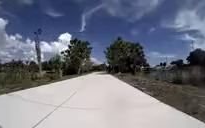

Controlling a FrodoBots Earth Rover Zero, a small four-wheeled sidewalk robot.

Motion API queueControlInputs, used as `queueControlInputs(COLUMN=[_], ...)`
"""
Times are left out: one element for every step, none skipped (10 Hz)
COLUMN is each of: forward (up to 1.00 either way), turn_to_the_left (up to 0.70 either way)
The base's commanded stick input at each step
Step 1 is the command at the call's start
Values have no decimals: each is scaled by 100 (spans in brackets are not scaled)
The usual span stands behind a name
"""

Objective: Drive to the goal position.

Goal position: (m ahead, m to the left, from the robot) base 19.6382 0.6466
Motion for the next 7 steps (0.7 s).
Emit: queueControlInputs(forward=[85, 85, 85, 85, 85, 85, 85], turn_to_the_left=[0, 0, 0, 0, 0, 0, 0])
